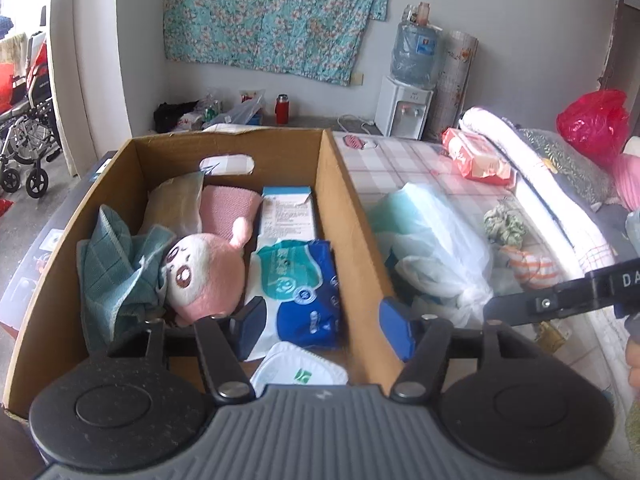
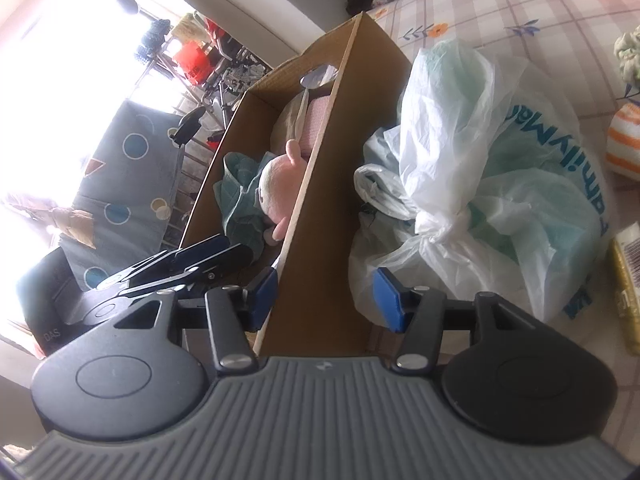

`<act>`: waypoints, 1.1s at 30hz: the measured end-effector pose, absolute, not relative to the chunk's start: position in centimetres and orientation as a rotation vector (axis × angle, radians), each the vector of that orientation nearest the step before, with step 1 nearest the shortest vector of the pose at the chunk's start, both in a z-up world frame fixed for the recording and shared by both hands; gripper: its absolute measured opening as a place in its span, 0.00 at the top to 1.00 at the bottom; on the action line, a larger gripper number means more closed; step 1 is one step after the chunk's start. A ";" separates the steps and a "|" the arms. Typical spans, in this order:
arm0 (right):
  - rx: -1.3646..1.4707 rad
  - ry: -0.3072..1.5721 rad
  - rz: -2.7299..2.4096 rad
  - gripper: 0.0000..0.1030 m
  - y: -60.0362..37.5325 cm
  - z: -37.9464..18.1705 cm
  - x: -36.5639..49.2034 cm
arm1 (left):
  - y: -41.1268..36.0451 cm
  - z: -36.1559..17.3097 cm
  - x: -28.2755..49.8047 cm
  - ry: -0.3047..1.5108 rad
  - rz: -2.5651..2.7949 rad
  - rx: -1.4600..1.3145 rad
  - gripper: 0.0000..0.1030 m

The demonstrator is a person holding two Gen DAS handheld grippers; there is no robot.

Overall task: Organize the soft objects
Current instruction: 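Move the right tool back to the bed and grasp the striped sock, then carry the striped sock with the right tool into the box and release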

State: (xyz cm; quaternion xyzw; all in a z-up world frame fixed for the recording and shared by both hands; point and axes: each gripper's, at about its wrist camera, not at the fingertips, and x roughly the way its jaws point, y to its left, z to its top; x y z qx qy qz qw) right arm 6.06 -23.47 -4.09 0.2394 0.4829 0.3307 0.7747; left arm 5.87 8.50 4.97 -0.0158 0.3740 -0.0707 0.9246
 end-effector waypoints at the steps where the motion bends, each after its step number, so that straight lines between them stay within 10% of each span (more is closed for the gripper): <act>1: 0.510 1.024 0.704 0.46 -24.0 -3.7 5.9 | 7.7 5.3 5.9 0.747 -0.161 -0.035 0.32; 13: 0.388 0.798 0.406 0.34 -36.5 0.7 5.5 | -5.2 4.4 8.1 0.662 -0.451 0.000 0.26; 33: 0.426 1.121 0.464 0.45 -43.3 -8.9 19.0 | -16.6 -3.4 15.7 0.912 -0.593 0.032 0.44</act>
